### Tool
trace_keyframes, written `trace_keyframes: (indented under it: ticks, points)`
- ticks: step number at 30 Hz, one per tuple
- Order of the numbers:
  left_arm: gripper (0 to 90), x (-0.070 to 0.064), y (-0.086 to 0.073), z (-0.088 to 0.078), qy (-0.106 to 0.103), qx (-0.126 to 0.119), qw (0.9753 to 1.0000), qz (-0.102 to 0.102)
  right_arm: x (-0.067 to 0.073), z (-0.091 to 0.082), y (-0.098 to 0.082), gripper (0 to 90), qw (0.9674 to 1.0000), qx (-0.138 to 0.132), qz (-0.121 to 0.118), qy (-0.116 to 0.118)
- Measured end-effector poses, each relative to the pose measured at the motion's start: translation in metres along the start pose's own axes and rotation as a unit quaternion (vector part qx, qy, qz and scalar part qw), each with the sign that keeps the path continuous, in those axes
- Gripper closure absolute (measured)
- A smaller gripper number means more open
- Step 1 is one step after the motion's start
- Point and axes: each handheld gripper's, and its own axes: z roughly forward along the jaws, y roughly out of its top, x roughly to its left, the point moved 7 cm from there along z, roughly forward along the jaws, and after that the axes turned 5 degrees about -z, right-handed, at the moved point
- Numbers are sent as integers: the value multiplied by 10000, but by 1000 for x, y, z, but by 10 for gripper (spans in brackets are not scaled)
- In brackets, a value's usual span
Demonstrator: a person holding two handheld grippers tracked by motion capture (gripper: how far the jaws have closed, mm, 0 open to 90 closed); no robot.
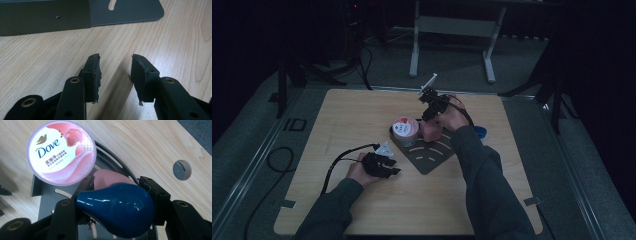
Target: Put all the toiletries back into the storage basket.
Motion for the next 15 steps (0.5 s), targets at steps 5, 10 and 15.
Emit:
trace_keyframes:
  ticks: [5,10,15]
  points:
    - [590,0,0,0,0,-2,10000,3,-2,3,2,475,9999,-4,103,29]
    - [590,0,0,0,5,-1,10000,5,-2,9,5,475,9998,-12,180,24]
    - [590,0,0,0,-4,-1,10000,-1,-5,12,8,475,9997,1,235,41]
